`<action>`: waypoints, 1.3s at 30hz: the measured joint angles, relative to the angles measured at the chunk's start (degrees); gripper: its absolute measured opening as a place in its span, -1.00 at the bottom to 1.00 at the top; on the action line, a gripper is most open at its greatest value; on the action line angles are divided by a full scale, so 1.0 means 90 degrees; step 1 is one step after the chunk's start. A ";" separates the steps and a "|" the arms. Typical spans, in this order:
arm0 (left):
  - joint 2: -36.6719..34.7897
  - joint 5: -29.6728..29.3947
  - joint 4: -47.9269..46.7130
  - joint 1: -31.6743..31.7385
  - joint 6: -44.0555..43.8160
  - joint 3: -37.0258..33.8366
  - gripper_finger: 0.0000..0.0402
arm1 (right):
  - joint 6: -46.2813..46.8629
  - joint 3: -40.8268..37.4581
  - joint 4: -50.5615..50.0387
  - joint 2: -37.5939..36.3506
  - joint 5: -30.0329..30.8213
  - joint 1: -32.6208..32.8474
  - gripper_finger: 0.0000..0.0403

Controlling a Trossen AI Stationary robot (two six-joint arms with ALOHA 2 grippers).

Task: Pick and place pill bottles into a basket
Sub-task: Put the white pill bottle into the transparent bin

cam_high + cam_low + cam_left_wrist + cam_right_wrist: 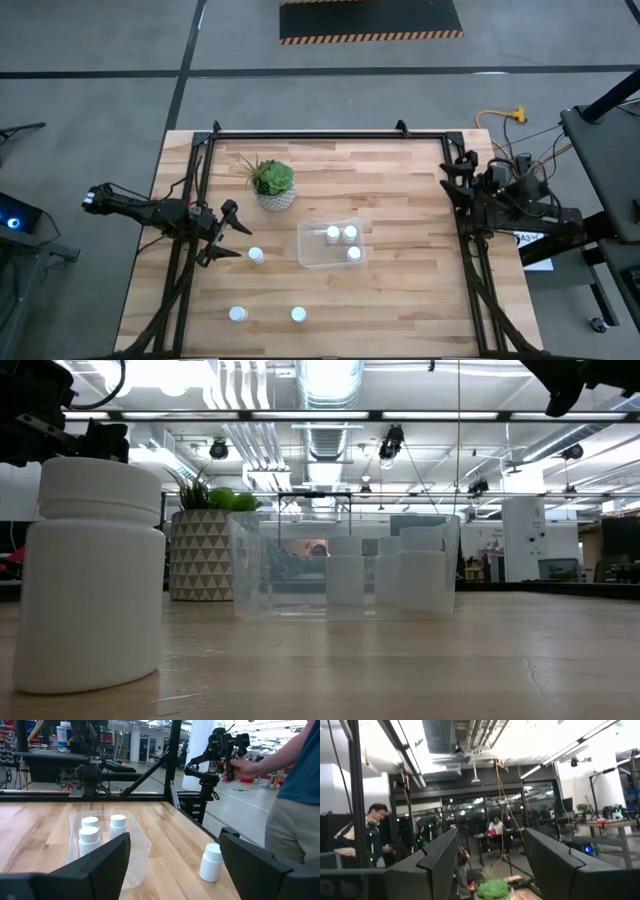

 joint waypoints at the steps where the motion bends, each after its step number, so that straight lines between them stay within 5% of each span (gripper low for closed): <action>1: 0.0000 0.0000 0.0002 0.0000 0.0001 0.0000 0.44 | -0.0008 -0.0061 0.0133 0.0001 -0.0003 0.0000 0.07; 8: -0.0008 0.0016 -0.0008 0.0000 0.0003 0.0000 0.44 | -0.0324 -0.0376 0.0588 0.0002 -0.0017 0.0000 0.07; 13: 0.0045 0.0912 0.0035 -0.0002 0.0619 0.0000 0.44 | -0.0353 -0.0537 0.0709 0.0007 -0.0017 0.0000 0.07; 25: 0.0143 0.0886 0.0095 0.0003 0.1101 0.0000 0.44 | -0.0130 -0.1218 0.0889 0.0005 -0.0017 0.0002 0.07; 39: 0.0183 -0.1605 0.4122 0.0007 0.1342 -0.0002 0.44 | -0.0108 -0.1569 0.1366 0.0032 -0.0012 0.0002 0.07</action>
